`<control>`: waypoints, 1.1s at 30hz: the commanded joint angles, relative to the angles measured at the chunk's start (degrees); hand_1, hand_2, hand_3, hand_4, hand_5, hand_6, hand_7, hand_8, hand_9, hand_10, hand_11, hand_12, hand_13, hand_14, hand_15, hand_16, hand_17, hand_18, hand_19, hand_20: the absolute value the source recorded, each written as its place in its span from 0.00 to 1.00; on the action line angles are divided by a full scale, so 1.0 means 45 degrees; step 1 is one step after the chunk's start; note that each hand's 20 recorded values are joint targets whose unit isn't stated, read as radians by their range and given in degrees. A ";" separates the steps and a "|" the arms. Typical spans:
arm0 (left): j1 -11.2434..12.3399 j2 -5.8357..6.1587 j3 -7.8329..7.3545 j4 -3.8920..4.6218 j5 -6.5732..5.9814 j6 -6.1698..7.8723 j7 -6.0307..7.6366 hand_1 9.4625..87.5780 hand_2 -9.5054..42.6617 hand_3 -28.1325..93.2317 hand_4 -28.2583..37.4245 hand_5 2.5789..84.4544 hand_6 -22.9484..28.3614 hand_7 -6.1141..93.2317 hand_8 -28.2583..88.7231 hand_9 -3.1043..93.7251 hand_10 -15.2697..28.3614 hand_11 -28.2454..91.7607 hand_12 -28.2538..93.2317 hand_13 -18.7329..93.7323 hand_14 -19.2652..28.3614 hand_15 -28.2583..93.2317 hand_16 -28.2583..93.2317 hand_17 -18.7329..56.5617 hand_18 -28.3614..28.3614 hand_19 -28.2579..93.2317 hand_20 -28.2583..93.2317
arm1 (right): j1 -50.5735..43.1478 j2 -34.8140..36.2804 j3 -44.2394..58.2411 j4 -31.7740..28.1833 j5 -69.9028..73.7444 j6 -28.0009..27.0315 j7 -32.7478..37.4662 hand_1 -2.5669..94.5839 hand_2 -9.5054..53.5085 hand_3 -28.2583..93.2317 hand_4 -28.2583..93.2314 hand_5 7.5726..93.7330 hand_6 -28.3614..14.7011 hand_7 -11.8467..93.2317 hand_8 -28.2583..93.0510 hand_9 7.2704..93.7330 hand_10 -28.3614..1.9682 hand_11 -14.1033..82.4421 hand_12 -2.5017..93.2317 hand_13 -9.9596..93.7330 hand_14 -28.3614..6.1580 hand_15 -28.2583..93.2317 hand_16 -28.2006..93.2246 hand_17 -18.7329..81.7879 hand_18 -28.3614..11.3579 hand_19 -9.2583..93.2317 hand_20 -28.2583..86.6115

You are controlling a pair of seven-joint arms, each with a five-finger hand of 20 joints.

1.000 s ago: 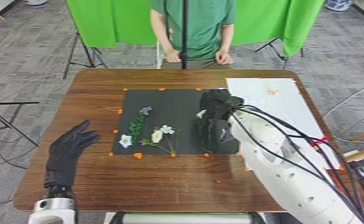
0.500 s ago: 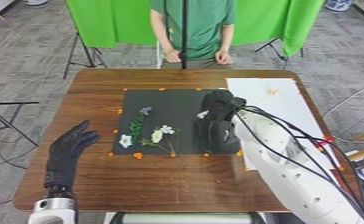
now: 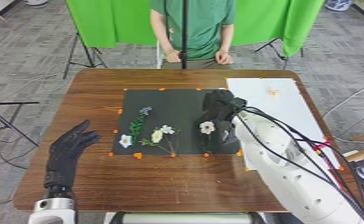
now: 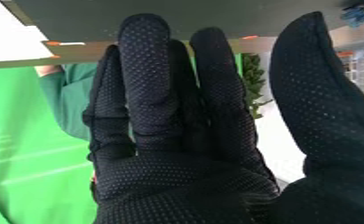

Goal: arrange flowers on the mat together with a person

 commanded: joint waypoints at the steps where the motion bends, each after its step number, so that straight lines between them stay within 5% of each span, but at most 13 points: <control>1: 0.0134 -0.0074 0.0092 0.0087 0.0001 -0.0067 -0.0071 0.17 0.13 0.82 0.07 0.55 0.51 0.17 0.19 0.56 0.68 0.38 0.34 0.57 0.77 0.41 0.21 0.45 0.74 0.35 0.41 | -0.0749 0.0196 0.1340 -0.1397 0.2010 0.2389 -0.0057 0.43 0.00 0.81 0.04 0.62 0.67 0.25 0.14 0.56 0.45 0.23 0.23 0.69 0.44 0.63 0.46 0.40 0.19 0.63 0.64; 5: 0.0149 -0.0100 0.0097 0.0066 0.0005 -0.0045 -0.0041 0.17 0.13 0.82 0.07 0.55 0.51 0.17 0.19 0.57 0.68 0.38 0.34 0.57 0.77 0.41 0.21 0.45 0.74 0.35 0.41 | -0.2438 -0.0189 0.3663 -0.2626 0.8317 0.4136 -0.0774 0.35 0.08 0.80 0.06 0.62 0.66 0.26 0.15 0.56 0.44 0.23 0.23 0.67 0.42 0.51 0.44 0.40 0.23 0.56 0.59; 9: 0.0273 -0.0092 0.0034 0.0007 0.0000 -0.0046 -0.0057 0.17 0.13 0.82 0.07 0.55 0.51 0.17 0.19 0.57 0.68 0.38 0.34 0.57 0.77 0.41 0.21 0.45 0.73 0.35 0.41 | -0.4857 -0.0787 0.6335 -0.3528 1.5293 0.2929 -0.2674 0.27 0.16 0.79 0.08 0.60 0.62 0.24 0.16 0.56 0.40 0.23 0.22 0.61 0.38 0.41 0.45 0.39 0.26 0.44 0.55; 13: 0.0305 -0.0087 0.0007 -0.0020 -0.0009 -0.0062 -0.0069 0.17 0.13 0.82 0.07 0.56 0.51 0.17 0.19 0.56 0.68 0.38 0.34 0.57 0.77 0.41 0.21 0.45 0.73 0.35 0.41 | -0.7662 -0.1224 0.7731 -0.4403 1.8527 0.2612 -0.4347 0.20 0.21 0.79 0.09 0.53 0.61 0.20 0.17 0.50 0.38 0.21 0.22 0.53 0.36 0.35 0.45 0.38 0.26 0.34 0.52; 19: 0.0395 -0.0057 -0.0055 -0.0093 0.0021 -0.0109 -0.0088 0.17 0.13 0.82 0.07 0.55 0.51 0.17 0.19 0.57 0.68 0.38 0.34 0.57 0.78 0.41 0.21 0.46 0.73 0.35 0.41 | -1.1155 -0.2208 0.8983 -0.5105 1.9320 0.1763 -0.5735 0.06 0.26 0.83 0.07 0.33 0.62 0.14 0.17 0.36 0.55 0.18 0.15 0.34 0.54 0.27 0.30 0.34 0.31 0.12 0.45; 24: 0.0356 -0.0057 -0.0062 -0.0111 0.0077 -0.0194 -0.0155 0.17 0.13 0.82 0.07 0.56 0.52 0.17 0.19 0.57 0.69 0.38 0.34 0.57 0.78 0.41 0.21 0.46 0.73 0.35 0.41 | -1.2581 -0.3070 0.9594 -0.5120 1.8751 0.1253 -0.5379 0.00 0.29 0.80 0.02 0.19 0.62 0.14 0.16 0.26 0.63 0.16 0.08 0.25 0.67 0.27 0.16 0.26 0.43 0.08 0.40; 33: 0.0364 -0.0039 0.0074 -0.0149 0.0269 -0.0361 -0.0223 0.17 0.13 0.82 0.07 0.56 0.52 0.16 0.19 0.57 0.69 0.38 0.34 0.58 0.77 0.40 0.21 0.46 0.73 0.35 0.41 | -1.3051 -0.3480 0.8732 -0.5220 1.8359 0.3520 -0.5913 0.00 0.29 0.77 0.00 0.22 0.70 0.17 0.16 0.25 0.63 0.16 0.08 0.25 0.61 0.29 0.16 0.27 0.41 0.09 0.40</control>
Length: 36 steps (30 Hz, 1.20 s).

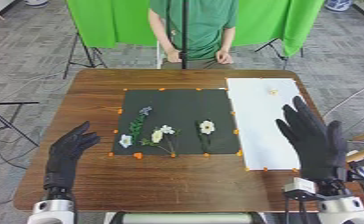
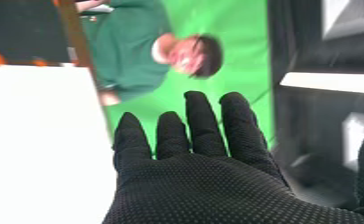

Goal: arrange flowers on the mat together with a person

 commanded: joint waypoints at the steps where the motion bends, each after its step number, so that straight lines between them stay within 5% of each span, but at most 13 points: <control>1: 0.0175 -0.0051 0.0135 -0.0023 0.0249 -0.0299 -0.0185 0.17 0.13 0.82 0.07 0.56 0.52 0.16 0.19 0.57 0.69 0.38 0.34 0.58 0.77 0.40 0.21 0.46 0.73 0.35 0.41 | -0.0569 -0.0291 -0.0918 0.0091 0.0280 0.2215 -0.0433 0.00 0.27 0.78 0.00 0.22 0.70 0.17 0.15 0.25 0.63 0.16 0.09 0.25 0.59 0.29 0.16 0.27 0.39 0.10 0.41; 22: 0.0067 0.0041 0.0175 -0.0073 0.0113 -0.0024 0.0300 0.17 0.13 0.82 0.06 0.56 0.51 0.16 0.19 0.57 0.69 0.38 0.34 0.57 0.77 0.40 0.21 0.46 0.73 0.35 0.41 | -0.0334 -0.0286 -0.0745 0.0354 0.0491 0.2007 -0.0626 0.00 0.20 0.84 0.04 0.28 0.68 0.19 0.15 0.30 0.57 0.17 0.11 0.30 0.53 0.30 0.22 0.30 0.36 0.12 0.42; 36: 0.0032 -0.0009 0.0161 -0.0115 0.0157 -0.0175 0.0338 0.17 0.13 0.82 0.07 0.56 0.51 0.17 0.19 0.57 0.68 0.38 0.34 0.57 0.78 0.41 0.22 0.44 0.75 0.35 0.41 | 0.0193 -0.0225 -0.1004 0.0542 0.0232 0.2227 -0.0606 0.02 0.17 0.85 0.06 0.35 0.67 0.20 0.16 0.34 0.53 0.18 0.12 0.33 0.51 0.31 0.25 0.32 0.36 0.11 0.44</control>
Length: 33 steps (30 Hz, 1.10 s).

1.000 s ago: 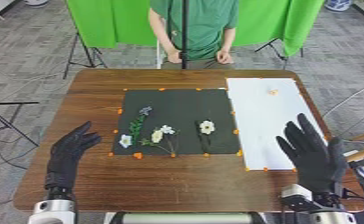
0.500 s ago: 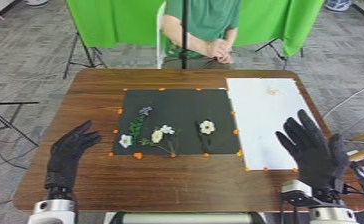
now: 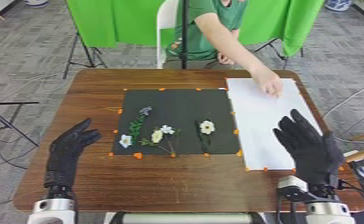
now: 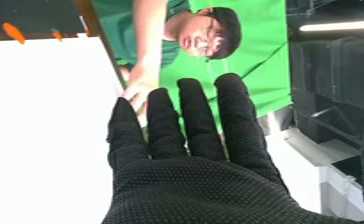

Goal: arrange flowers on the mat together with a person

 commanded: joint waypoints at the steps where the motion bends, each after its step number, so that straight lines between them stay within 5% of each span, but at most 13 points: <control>1: 0.0085 -0.0070 0.0067 -0.0003 0.0061 -0.0092 -0.0023 0.17 0.13 0.82 0.07 0.56 0.51 0.17 0.19 0.56 0.68 0.38 0.34 0.57 0.78 0.41 0.22 0.43 0.75 0.35 0.41 | -0.0131 -0.0095 0.0090 -0.0049 -0.0181 0.0000 -0.0199 0.03 0.17 0.85 0.06 0.35 0.67 0.20 0.16 0.34 0.54 0.18 0.12 0.33 0.51 0.31 0.25 0.32 0.36 0.11 0.44; 33: 0.0287 -0.0177 0.0026 -0.0116 0.0019 0.0079 -0.0034 0.17 0.13 0.82 0.07 0.55 0.50 0.18 0.19 0.56 0.68 0.38 0.34 0.57 0.79 0.41 0.22 0.43 0.75 0.35 0.41 | -0.0188 -0.0229 0.0054 -0.0052 -0.0259 0.0077 -0.0113 0.03 0.15 0.85 0.06 0.36 0.66 0.20 0.16 0.34 0.54 0.18 0.12 0.34 0.50 0.30 0.28 0.32 0.35 0.10 0.44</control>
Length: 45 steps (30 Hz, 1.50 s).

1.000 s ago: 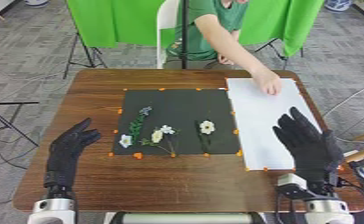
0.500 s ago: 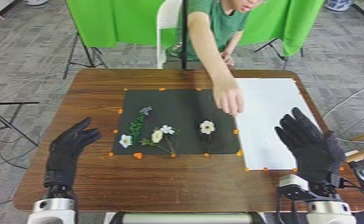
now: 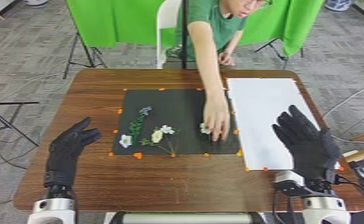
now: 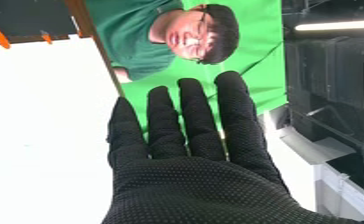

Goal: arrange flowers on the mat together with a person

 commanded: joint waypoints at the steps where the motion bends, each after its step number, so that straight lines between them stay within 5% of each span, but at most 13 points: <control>1: 0.0272 -0.0146 0.0037 -0.0047 0.0011 0.0089 -0.0067 0.17 0.13 0.82 0.07 0.55 0.50 0.18 0.19 0.56 0.68 0.38 0.34 0.57 0.79 0.41 0.22 0.43 0.75 0.34 0.41 | -0.0581 -0.0177 0.0281 -0.0122 -0.0056 -0.0264 -0.0148 0.03 0.15 0.85 0.06 0.36 0.66 0.20 0.16 0.34 0.53 0.18 0.12 0.34 0.50 0.30 0.28 0.32 0.35 0.10 0.44; 45: 0.0151 -0.0090 0.0079 0.0013 0.0025 -0.0051 -0.0120 0.17 0.13 0.82 0.07 0.55 0.50 0.17 0.19 0.56 0.68 0.38 0.34 0.57 0.78 0.40 0.22 0.43 0.75 0.34 0.41 | -0.0589 -0.0444 0.0481 0.0102 -0.0181 -0.1183 -0.0296 0.04 0.15 0.85 0.06 0.39 0.66 0.20 0.15 0.36 0.52 0.18 0.13 0.35 0.50 0.31 0.29 0.32 0.35 0.11 0.44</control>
